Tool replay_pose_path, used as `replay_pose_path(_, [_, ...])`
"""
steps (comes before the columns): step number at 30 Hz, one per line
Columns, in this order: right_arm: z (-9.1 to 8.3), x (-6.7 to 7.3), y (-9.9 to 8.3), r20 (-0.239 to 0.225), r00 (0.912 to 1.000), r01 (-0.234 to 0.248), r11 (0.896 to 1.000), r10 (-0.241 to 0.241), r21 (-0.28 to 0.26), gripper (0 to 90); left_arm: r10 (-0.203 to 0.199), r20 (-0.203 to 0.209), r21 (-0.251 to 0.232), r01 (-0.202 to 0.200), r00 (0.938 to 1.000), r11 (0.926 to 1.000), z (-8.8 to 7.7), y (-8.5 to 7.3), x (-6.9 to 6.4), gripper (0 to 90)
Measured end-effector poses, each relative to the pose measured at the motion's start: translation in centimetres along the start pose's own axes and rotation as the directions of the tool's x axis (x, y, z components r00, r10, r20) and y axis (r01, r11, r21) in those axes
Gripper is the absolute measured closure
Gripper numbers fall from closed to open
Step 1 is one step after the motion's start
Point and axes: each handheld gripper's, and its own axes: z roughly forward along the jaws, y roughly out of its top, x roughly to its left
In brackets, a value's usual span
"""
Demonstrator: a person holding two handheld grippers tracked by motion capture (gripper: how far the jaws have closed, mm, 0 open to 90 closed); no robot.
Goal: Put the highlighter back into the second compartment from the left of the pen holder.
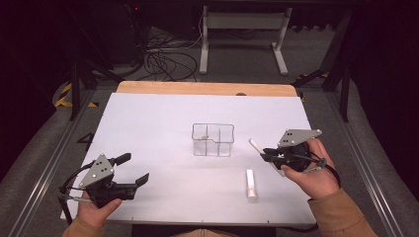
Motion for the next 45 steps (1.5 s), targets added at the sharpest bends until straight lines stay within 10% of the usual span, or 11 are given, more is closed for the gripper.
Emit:
replay_pose_path(19, [0.0, -0.6, 1.4, 0.008, 0.9959, -0.087, 0.980, 0.090, -0.178, 79.0, 0.005, 0.002, 0.000, -0.005, 1.0000, 1.0000, 0.0, 0.0, 0.1, 13.2])
replay_pose_path(45, [2.1, -0.4, 4.2, 0.006, 0.9966, -0.076, 0.944, 0.082, -0.320, 79.0, 0.003, 0.004, 0.000, -0.003, 1.0000, 1.0000, 0.0, -0.1, 0.2, 13.2])
